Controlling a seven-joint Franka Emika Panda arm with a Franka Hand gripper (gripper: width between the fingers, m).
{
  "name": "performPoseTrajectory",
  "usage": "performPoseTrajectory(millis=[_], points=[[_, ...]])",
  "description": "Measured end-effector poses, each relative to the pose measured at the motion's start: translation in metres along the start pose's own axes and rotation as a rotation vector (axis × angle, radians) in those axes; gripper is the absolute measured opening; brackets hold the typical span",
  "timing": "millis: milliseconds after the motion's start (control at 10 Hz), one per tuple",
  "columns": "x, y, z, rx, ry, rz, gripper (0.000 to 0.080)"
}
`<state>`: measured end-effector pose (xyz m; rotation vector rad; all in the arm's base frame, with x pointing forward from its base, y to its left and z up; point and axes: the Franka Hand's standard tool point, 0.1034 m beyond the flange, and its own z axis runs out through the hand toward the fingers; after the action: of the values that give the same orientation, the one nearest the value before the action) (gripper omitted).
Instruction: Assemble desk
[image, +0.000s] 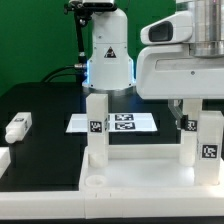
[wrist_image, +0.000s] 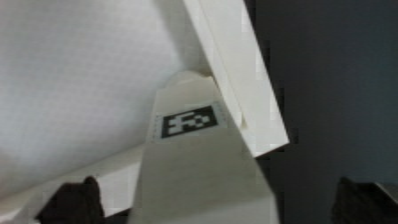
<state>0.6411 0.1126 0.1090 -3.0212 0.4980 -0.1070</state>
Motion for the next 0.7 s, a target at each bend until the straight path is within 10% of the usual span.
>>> performPoseTrajectory(millis=[300,500,700], points=[[-0.0002,0.0006,0.001,-0.001,-0.001,0.088,0.052],[-0.0006,0.0015,0.0016,-0.004,-0.002,0.262,0.0285],[0.0004,0.0042,0.001,0.004,-0.006,0.579,0.0285]])
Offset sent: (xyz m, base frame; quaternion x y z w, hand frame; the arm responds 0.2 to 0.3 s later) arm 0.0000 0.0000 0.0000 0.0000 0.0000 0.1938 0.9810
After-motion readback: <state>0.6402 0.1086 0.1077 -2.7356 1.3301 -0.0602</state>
